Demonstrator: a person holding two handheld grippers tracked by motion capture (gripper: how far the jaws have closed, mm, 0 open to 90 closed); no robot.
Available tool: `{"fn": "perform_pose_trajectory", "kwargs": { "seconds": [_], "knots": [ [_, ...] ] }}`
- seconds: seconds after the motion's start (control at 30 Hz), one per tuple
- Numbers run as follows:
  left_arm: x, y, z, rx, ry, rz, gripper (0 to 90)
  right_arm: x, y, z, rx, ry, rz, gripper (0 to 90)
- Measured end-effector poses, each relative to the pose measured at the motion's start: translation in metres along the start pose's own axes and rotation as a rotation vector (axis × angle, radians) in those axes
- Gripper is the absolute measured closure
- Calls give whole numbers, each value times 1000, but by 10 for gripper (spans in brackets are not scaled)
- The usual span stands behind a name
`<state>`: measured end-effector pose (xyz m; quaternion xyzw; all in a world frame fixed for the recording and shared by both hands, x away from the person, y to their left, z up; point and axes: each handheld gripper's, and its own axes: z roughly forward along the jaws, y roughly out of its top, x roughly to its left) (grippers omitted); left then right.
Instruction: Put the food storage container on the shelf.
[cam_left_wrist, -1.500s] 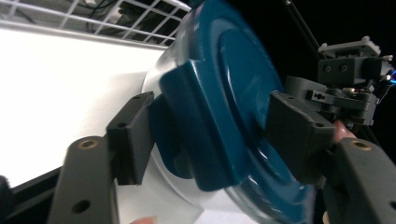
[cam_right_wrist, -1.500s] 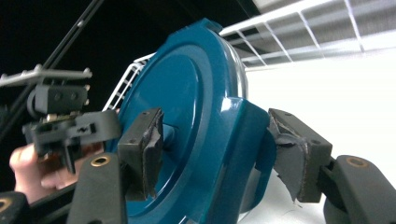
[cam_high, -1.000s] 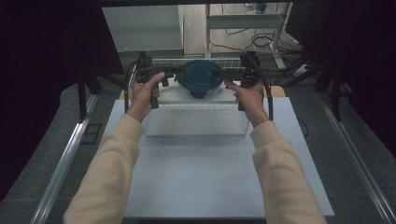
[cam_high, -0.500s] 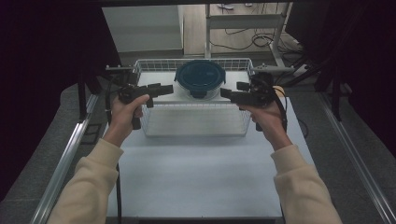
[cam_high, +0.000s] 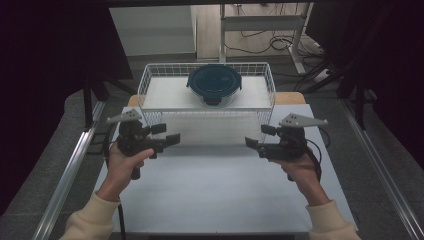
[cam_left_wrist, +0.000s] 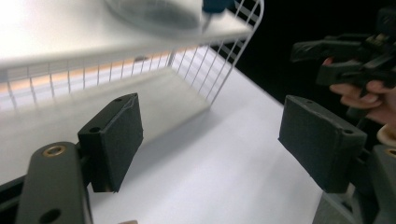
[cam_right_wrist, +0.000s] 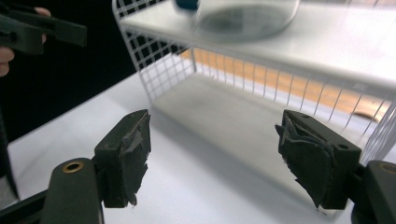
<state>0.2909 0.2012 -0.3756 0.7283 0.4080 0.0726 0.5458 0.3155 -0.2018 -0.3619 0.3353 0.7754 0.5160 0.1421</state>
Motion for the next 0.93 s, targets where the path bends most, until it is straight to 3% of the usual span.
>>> {"fn": "perform_pose_trajectory", "kwargs": {
  "seconds": [0.2, 0.3, 0.43, 0.5, 0.6, 0.73, 0.93],
  "knots": [
    [-2, -43, -1, 44, 50, 25, 206, 6, -43, -10, 26, 2, -11, 253],
    [2, -66, 1, 72, 60, 12, 204, 5, -62, -12, 42, -7, -13, 253],
    [12, -92, 5, 112, 79, -34, 206, 1, -91, -12, 67, -16, -10, 253],
    [17, -99, 6, 121, 105, -41, 205, -3, -99, -11, 100, -29, -9, 248],
    [19, -101, 6, 116, 110, -50, 206, -6, -102, -13, 82, -40, 11, 251],
    [18, -100, 4, 97, 114, -42, 207, -3, -99, -16, 51, -44, 4, 248],
    [23, -105, 5, 90, 134, -38, 203, -5, -104, -15, 47, -74, -4, 237]
  ]
}}
